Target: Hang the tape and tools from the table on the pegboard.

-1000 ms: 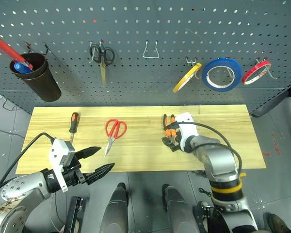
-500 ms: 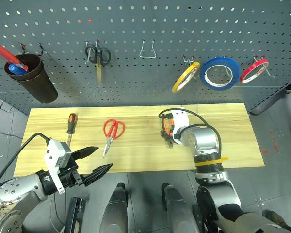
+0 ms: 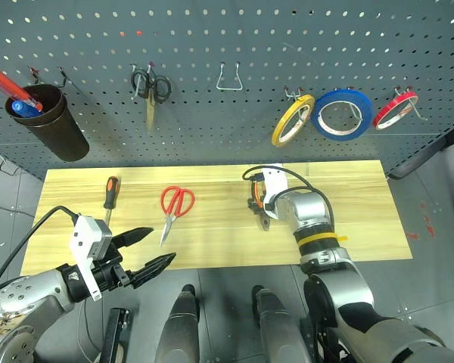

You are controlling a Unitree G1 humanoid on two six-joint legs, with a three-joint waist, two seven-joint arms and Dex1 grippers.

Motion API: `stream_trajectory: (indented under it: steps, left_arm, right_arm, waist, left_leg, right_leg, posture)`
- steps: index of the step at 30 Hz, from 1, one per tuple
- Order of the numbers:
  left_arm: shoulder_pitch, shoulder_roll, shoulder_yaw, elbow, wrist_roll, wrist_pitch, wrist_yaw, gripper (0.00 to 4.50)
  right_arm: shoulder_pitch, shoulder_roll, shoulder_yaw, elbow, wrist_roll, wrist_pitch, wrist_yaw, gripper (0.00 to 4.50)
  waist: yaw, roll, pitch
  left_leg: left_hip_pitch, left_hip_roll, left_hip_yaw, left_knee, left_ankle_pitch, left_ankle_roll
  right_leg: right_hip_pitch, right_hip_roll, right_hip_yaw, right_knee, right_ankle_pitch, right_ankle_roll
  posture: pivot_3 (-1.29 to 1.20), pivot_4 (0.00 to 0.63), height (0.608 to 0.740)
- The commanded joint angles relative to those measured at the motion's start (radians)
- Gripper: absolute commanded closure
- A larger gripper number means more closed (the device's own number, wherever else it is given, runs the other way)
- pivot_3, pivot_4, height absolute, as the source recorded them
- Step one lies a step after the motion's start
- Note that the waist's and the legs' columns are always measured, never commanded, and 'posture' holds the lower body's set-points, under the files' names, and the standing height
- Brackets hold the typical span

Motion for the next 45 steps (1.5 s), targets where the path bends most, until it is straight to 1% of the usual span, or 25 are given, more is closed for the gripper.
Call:
stream_trajectory:
  steps: [1, 2, 3, 7, 9, 13, 15, 17, 19, 21, 22, 24, 26, 28, 31, 34, 39, 45]
  left_arm:
    - [0.025, -0.003, 0.038, -0.041, -0.018, -0.008, -0.005, 0.00]
    - [0.028, -0.003, 0.040, -0.041, -0.018, -0.008, -0.006, 0.00]
    - [0.030, -0.004, 0.041, -0.044, -0.018, -0.008, -0.005, 0.00]
    - [0.024, -0.006, 0.033, -0.044, -0.018, -0.009, 0.001, 0.00]
    - [0.010, -0.006, 0.020, -0.038, -0.015, -0.011, 0.001, 0.00]
    - [-0.032, -0.012, -0.001, -0.035, -0.033, -0.001, 0.008, 0.00]
    - [-0.035, -0.015, -0.004, -0.051, -0.056, 0.000, 0.002, 0.00]
    - [-0.040, -0.022, 0.000, -0.055, -0.094, 0.016, 0.016, 0.00]
    - [-0.050, -0.032, 0.009, -0.060, -0.122, 0.020, 0.044, 0.00]
    - [-0.076, -0.068, 0.022, -0.081, -0.180, 0.012, 0.109, 0.00]
    - [-0.079, -0.062, 0.027, -0.105, -0.200, 0.011, 0.109, 0.00]
    - [-0.084, -0.051, 0.047, -0.124, -0.256, 0.024, 0.129, 0.00]
    - [-0.125, -0.048, 0.066, -0.109, -0.311, 0.041, 0.226, 0.00]
    - [-0.193, -0.065, 0.089, -0.086, -0.399, 0.015, 0.301, 0.00]
    - [-0.243, -0.078, 0.103, -0.089, -0.524, 0.002, 0.408, 0.00]
    - [-0.263, -0.082, 0.107, -0.099, -0.588, -0.017, 0.482, 0.00]
    - [-0.298, -0.077, 0.105, -0.060, -0.552, -0.041, 0.503, 0.00]
    - [-0.374, -0.079, 0.064, -0.028, -0.542, -0.054, 0.498, 0.00]
  right_arm:
    - [0.006, 0.004, 0.022, 0.015, 0.004, -0.023, 0.008, 1.24]
    - [0.007, 0.004, 0.025, 0.015, 0.005, -0.024, 0.009, 1.58]
    - [0.014, 0.005, 0.032, 0.006, 0.004, -0.020, 0.012, 1.79]
    - [0.034, -0.004, 0.048, -0.036, 0.007, -0.002, 0.024, 1.79]
    - [0.053, -0.018, 0.064, -0.088, 0.012, 0.013, 0.046, 1.79]
    - [0.167, -0.083, 0.156, -0.410, 0.062, 0.119, 0.189, 1.79]
    - [0.243, -0.115, 0.169, -0.641, 0.135, 0.167, 0.261, 1.79]
    - [0.316, -0.166, 0.207, -0.845, 0.172, 0.112, 0.331, 1.79]
    - [0.374, -0.213, 0.241, -0.972, 0.182, 0.035, 0.375, 1.79]
    - [0.428, -0.263, 0.277, -1.058, 0.145, -0.086, 0.380, 1.79]
    - [0.449, -0.278, 0.288, -1.087, 0.113, -0.156, 0.360, 1.79]
    - [0.462, -0.249, 0.265, -1.109, 0.121, -0.208, 0.329, 1.79]
    - [0.417, -0.203, 0.227, -1.098, 0.163, -0.248, 0.331, 1.79]
    - [0.350, -0.170, 0.202, -1.066, 0.148, -0.313, 0.300, 1.79]
    - [0.264, -0.133, 0.172, -1.002, 0.106, -0.448, 0.233, 1.79]
    - [0.198, -0.111, 0.160, -0.937, 0.069, -0.584, 0.191, 1.79]
    - [0.085, -0.092, 0.142, -0.828, 0.021, -0.750, 0.134, 1.79]
    - [0.005, -0.074, 0.128, -0.705, -0.001, -0.877, 0.084, 1.79]
  waist:
    - [0.000, 0.000, 0.000]
    - [0.000, 0.000, 0.000]
    - [0.000, 0.000, 0.000]
    - [0.001, 0.000, 0.000]
    - [0.002, 0.000, 0.000]
    - [0.007, 0.000, 0.000]
    - [0.007, 0.000, 0.000]
    - [0.006, 0.000, 0.000]
    - [0.003, 0.000, 0.000]
    - [0.004, 0.000, 0.000]
    - [0.004, 0.000, 0.000]
    - [0.003, -0.002, -0.001]
    - [0.002, -0.002, -0.001]
    - [0.003, -0.003, 0.000]
    - [0.004, -0.005, 0.000]
    - [0.007, -0.005, 0.000]
    - [0.018, -0.005, 0.000]
    - [0.024, -0.005, 0.000]
  left_leg:
    - [0.000, 0.000, 0.000, 0.000, 0.000, 0.000]
    - [0.000, 0.000, 0.000, 0.000, 0.000, 0.000]
    - [0.000, 0.000, 0.000, 0.000, 0.000, 0.000]
    - [0.000, 0.000, 0.000, 0.000, 0.000, 0.000]
    - [0.000, 0.000, 0.000, 0.000, 0.000, 0.000]
    - [-0.002, 0.000, 0.000, -0.002, 0.000, 0.000]
    - [-0.006, 0.000, 0.000, -0.002, 0.000, 0.000]
    - [-0.013, 0.000, -0.001, -0.001, 0.000, 0.000]
    - [-0.013, 0.000, -0.001, -0.001, 0.000, 0.000]
    - [-0.013, 0.000, -0.001, -0.001, 0.000, 0.000]
    - [-0.012, 0.000, -0.001, -0.001, 0.000, 0.000]
    - [-0.012, 0.000, -0.001, 0.001, 0.000, 0.000]
    - [-0.012, 0.000, 0.000, 0.001, 0.001, -0.002]
    - [-0.012, 0.000, 0.000, 0.002, 0.002, -0.002]
    - [-0.012, 0.000, -0.001, 0.002, 0.006, -0.004]
    - [-0.012, 0.000, -0.001, 0.002, 0.006, -0.004]
    - [-0.012, 0.000, -0.001, 0.001, 0.005, -0.003]
    - [-0.012, 0.000, -0.001, 0.001, 0.006, -0.003]
  right_leg:
    - [0.000, 0.000, 0.000, 0.000, 0.000, 0.000]
    - [0.000, 0.000, 0.000, 0.000, 0.000, 0.000]
    - [0.000, 0.000, 0.000, 0.000, 0.000, 0.000]
    - [0.000, 0.000, 0.000, 0.000, 0.000, 0.000]
    - [0.000, 0.000, 0.000, 0.000, 0.000, 0.000]
    - [-0.001, 0.000, -0.001, -0.002, 0.000, 0.000]
    - [-0.006, -0.001, -0.001, -0.002, 0.000, 0.000]
    - [-0.012, -0.001, -0.001, 0.000, 0.001, 0.000]
    - [-0.014, -0.001, -0.001, 0.001, 0.001, -0.001]
    - [-0.014, -0.001, -0.001, 0.002, 0.001, -0.001]
    - [-0.013, -0.001, -0.001, 0.002, 0.001, 0.000]
    - [-0.013, -0.001, -0.001, 0.002, 0.001, 0.000]
    - [-0.013, -0.001, 0.000, 0.003, 0.001, 0.000]
    - [-0.013, 0.000, 0.000, 0.004, 0.002, 0.000]
    - [-0.013, 0.000, -0.001, 0.004, 0.004, 0.000]
    - [-0.012, -0.001, 0.000, 0.003, 0.005, 0.000]
    - [-0.013, -0.001, -0.002, 0.004, 0.006, -0.002]
    - [-0.013, 0.000, -0.002, 0.004, 0.006, -0.002]
  posture:
    - [0.19, 0.396, 0.740]
    - [0.19, 0.396, 0.740]
    - [0.20, 0.392, 0.740]
    - [0.19, 0.388, 0.740]
    - [0.18, 0.391, 0.740]
    - [0.17, 0.386, 0.740]
    - [0.16, 0.379, 0.740]
    - [0.15, 0.378, 0.740]
    - [0.15, 0.378, 0.740]
    - [0.14, 0.371, 0.740]
    - [0.14, 0.371, 0.740]
    - [0.14, 0.362, 0.740]
    - [0.14, 0.366, 0.740]
    - [0.14, 0.370, 0.740]
    - [0.15, 0.372, 0.740]
    - [0.16, 0.364, 0.740]
    - [0.16, 0.362, 0.740]
    - [0.16, 0.361, 0.740]
